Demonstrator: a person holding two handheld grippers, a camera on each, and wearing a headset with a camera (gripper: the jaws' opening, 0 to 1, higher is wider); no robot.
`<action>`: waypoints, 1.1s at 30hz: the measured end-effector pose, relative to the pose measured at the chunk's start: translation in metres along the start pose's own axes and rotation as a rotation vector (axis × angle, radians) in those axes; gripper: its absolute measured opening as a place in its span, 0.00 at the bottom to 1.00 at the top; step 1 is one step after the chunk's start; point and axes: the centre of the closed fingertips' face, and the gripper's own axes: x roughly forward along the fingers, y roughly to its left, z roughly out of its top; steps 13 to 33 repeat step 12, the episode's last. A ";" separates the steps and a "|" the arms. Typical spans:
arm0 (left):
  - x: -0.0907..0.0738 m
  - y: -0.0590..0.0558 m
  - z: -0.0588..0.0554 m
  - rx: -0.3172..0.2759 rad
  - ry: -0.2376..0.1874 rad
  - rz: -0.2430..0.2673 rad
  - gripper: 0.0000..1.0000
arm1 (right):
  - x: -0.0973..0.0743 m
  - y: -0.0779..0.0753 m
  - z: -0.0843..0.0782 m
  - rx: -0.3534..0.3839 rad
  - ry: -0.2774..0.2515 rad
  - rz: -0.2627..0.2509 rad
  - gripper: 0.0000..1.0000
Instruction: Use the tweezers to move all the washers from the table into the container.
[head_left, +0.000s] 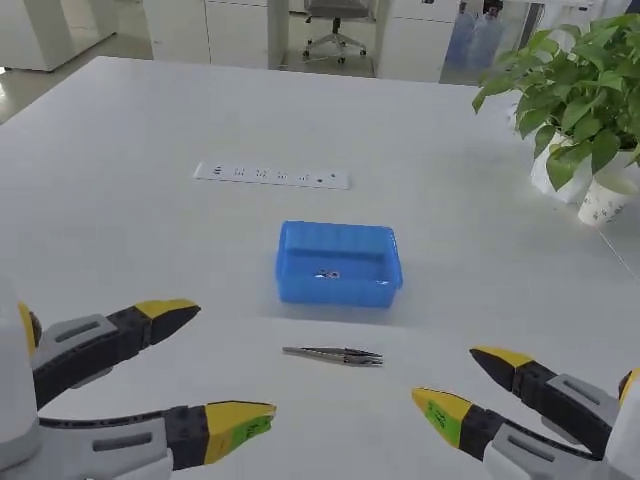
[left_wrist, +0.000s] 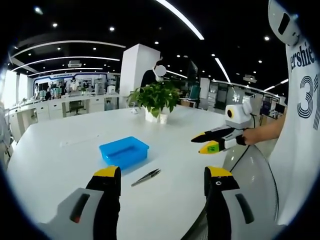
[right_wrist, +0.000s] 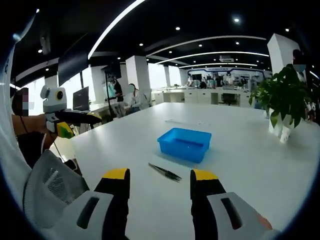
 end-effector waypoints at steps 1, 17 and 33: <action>0.001 0.000 0.000 0.002 0.000 -0.001 0.73 | 0.000 0.000 0.000 0.003 -0.001 -0.002 0.49; -0.001 0.002 -0.001 -0.012 0.012 -0.002 0.68 | 0.001 -0.004 0.000 0.044 -0.014 -0.024 0.49; -0.001 0.002 -0.001 -0.012 0.012 -0.002 0.68 | 0.001 -0.004 0.000 0.044 -0.014 -0.024 0.49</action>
